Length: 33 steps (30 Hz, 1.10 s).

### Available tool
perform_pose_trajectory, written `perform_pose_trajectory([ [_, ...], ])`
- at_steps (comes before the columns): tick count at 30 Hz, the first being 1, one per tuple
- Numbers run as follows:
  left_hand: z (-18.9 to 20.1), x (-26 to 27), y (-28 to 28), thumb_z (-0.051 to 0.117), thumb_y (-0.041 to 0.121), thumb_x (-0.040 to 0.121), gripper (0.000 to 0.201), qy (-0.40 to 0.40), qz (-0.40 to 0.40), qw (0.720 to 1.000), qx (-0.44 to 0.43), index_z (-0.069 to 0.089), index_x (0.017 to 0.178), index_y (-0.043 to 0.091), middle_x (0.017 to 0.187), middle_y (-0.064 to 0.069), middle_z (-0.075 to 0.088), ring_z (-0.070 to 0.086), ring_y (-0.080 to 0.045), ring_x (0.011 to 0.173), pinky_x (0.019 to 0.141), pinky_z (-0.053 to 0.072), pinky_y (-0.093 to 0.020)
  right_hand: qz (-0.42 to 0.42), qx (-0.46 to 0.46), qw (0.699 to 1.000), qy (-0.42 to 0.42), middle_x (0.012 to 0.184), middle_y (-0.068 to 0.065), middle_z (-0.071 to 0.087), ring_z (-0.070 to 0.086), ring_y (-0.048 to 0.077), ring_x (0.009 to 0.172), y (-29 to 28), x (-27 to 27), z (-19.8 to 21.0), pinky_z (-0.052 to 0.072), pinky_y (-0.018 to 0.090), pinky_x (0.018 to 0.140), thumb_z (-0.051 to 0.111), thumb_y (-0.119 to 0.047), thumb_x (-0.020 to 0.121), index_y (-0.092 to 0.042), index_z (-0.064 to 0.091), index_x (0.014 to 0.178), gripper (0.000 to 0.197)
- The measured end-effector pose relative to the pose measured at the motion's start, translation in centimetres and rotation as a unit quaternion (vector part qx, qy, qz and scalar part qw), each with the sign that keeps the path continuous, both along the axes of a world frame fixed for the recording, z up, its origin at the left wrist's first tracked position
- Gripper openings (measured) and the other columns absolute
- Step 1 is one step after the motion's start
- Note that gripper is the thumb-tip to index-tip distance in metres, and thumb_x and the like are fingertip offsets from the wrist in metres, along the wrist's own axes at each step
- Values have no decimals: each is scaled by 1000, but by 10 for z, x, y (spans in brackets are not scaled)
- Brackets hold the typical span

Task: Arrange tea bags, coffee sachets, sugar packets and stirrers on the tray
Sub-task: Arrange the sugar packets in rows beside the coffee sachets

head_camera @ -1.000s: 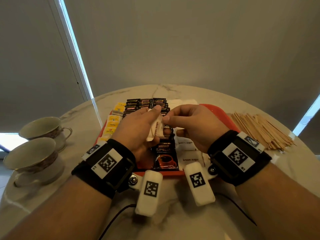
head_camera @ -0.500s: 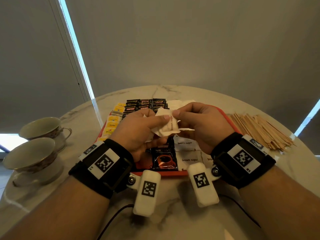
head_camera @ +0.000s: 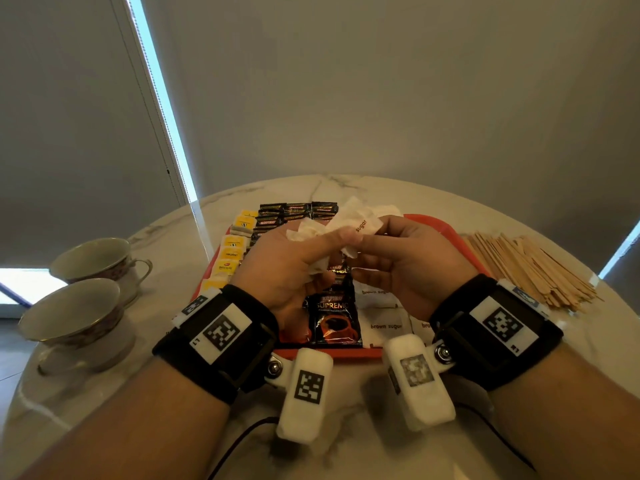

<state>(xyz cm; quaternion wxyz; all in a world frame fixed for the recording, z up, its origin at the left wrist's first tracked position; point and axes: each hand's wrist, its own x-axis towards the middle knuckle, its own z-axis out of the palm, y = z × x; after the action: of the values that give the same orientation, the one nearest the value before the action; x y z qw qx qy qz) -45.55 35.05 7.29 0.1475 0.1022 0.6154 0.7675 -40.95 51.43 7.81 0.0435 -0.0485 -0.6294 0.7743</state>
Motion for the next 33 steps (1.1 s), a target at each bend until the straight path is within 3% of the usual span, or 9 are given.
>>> perform_pose_trajectory([
  [3,-3,1,2,82,14,85,23,-6,-8,1000,-13,71,106,16,89,-1,76,68,-6,70,51,50,-20,-6,-7,1000,-21,87,9,72,68,16,71,1,-1,0,57,31,66,72,-15,90,-7,63,103,18],
  [6,0,-2,2,80,9,87,25,-31,8,999,-11,70,110,12,91,-5,78,71,-8,70,49,53,-20,-44,-2,999,-28,83,8,72,65,16,69,4,-3,3,55,33,66,69,-20,94,-7,69,88,14],
  [9,2,-2,2,77,11,91,19,-49,26,998,7,68,108,14,94,-6,79,75,-11,71,50,56,-24,-80,3,996,-34,85,10,74,65,16,69,6,-3,5,57,35,69,67,-19,96,-5,73,93,16],
  [13,5,-2,2,71,18,98,3,-60,59,996,25,70,101,19,82,-3,79,73,-11,63,48,56,-28,-57,35,997,-31,83,9,73,64,16,67,7,-2,3,58,35,69,70,-10,92,-3,73,93,7],
  [19,5,-1,0,74,29,94,17,-23,41,999,10,69,106,18,88,-4,81,75,-14,68,45,52,-22,-51,103,993,-14,74,8,71,64,16,65,5,1,2,59,28,62,75,-4,87,6,68,100,18],
  [23,-2,-2,0,82,5,84,31,5,36,999,-23,69,112,13,96,-9,80,75,-16,74,48,51,-22,-57,98,993,-28,80,8,71,65,16,69,7,0,2,59,28,62,73,-4,89,3,70,102,16],
  [27,-4,-4,1,80,1,86,30,1,37,999,-29,69,112,12,94,-10,80,75,-16,71,47,52,-22,-60,89,993,-49,78,10,70,65,18,67,10,0,5,61,33,67,72,2,87,-3,71,92,7],
  [29,-3,-5,1,79,0,86,28,-7,45,999,-24,67,108,15,90,-9,78,75,-15,69,47,53,-22,-92,89,990,-61,75,9,70,65,18,63,19,-1,8,60,33,65,73,4,86,-5,70,88,10],
  [33,-1,-7,0,77,10,91,19,-26,55,998,-1,66,105,14,83,-5,74,73,-12,64,45,53,-22,-184,107,971,-109,80,12,73,62,16,61,53,-1,12,55,31,58,74,3,85,-4,72,98,15],
])
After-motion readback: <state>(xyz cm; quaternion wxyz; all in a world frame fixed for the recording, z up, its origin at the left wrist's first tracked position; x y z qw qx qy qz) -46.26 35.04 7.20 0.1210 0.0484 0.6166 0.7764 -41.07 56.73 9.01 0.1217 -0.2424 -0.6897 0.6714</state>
